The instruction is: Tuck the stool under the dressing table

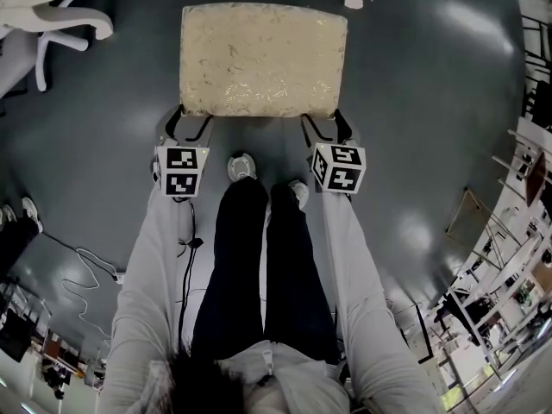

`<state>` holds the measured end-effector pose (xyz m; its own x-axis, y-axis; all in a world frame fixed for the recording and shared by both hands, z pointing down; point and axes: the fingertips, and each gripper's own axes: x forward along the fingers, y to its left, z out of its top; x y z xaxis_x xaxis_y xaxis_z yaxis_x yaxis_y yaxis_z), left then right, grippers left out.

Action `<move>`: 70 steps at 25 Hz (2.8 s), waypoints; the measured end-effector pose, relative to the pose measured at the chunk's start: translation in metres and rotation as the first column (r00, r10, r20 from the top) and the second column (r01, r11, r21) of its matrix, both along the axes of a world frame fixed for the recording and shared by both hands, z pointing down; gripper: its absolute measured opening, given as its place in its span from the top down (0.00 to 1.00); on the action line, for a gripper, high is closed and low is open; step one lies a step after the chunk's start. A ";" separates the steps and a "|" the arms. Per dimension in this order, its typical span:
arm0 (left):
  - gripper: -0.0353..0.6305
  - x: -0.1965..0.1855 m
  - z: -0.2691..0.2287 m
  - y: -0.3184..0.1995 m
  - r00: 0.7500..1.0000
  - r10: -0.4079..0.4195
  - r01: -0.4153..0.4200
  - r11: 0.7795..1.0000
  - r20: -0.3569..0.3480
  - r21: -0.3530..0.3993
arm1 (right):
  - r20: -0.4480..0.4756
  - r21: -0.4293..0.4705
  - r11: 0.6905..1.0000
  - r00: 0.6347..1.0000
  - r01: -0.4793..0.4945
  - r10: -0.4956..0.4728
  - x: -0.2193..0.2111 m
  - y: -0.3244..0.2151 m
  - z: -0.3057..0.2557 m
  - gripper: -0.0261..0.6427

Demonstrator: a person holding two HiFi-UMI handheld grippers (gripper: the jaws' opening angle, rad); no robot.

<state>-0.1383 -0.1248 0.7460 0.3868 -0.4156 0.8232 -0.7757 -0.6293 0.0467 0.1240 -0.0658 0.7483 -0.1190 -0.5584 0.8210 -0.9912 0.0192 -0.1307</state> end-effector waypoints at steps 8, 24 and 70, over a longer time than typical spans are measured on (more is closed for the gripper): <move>0.50 0.006 -0.001 -0.030 1.000 0.013 -0.012 0.999 0.021 -0.048 | 0.000 -0.010 1.000 1.000 -0.016 0.016 0.004 -0.026 -0.002 0.48; 0.50 0.029 -0.001 -0.104 0.999 -0.051 0.050 0.999 -0.017 -0.018 | 0.004 0.017 0.999 0.999 0.040 -0.040 0.030 -0.112 -0.002 0.48; 0.50 0.058 -0.004 -0.261 0.979 -0.201 0.201 0.979 0.035 0.012 | 0.026 0.064 0.982 0.983 0.179 -0.181 0.065 -0.302 -0.009 0.48</move>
